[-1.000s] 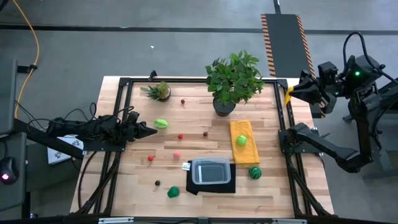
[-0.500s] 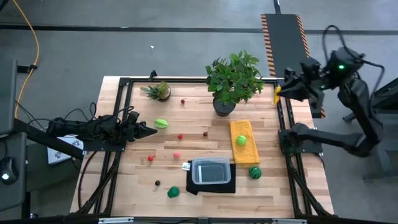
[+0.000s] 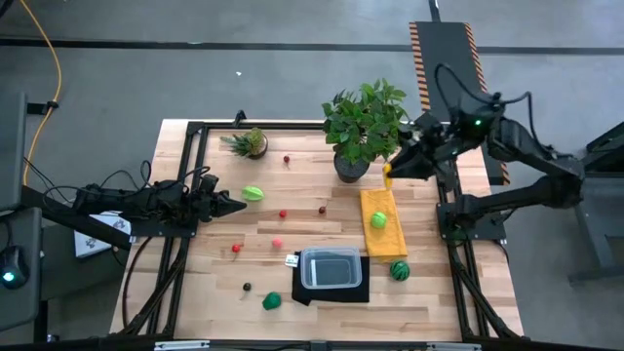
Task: Pick and placing Produce into tupperware
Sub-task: Put the corn into the transparent bin
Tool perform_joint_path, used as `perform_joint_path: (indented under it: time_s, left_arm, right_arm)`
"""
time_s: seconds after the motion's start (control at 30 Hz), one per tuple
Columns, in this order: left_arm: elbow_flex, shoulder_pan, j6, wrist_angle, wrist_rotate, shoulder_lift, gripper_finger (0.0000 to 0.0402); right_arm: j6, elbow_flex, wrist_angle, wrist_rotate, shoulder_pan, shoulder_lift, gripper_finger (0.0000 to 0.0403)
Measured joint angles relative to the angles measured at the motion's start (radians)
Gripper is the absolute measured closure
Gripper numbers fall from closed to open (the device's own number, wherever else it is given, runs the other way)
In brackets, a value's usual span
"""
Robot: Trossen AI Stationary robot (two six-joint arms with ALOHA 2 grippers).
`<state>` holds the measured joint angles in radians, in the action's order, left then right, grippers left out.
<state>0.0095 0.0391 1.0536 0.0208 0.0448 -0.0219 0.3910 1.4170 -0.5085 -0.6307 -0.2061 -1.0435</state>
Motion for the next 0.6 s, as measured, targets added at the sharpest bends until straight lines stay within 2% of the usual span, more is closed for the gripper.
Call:
perform_joint_path:
  time_s: [0.33,0.6]
  left_arm:
    - [0.000,0.000,-0.001,-0.003,-0.029,0.000,0.0360]
    - [0.000,0.000,-0.001,-0.009,-0.056,0.000,0.0360]
  right_arm:
    - [0.036,0.000,-0.001,0.308,0.235,-0.068,0.0341]
    - [0.084,0.000,-0.002,0.490,0.365,-0.147,0.0341]
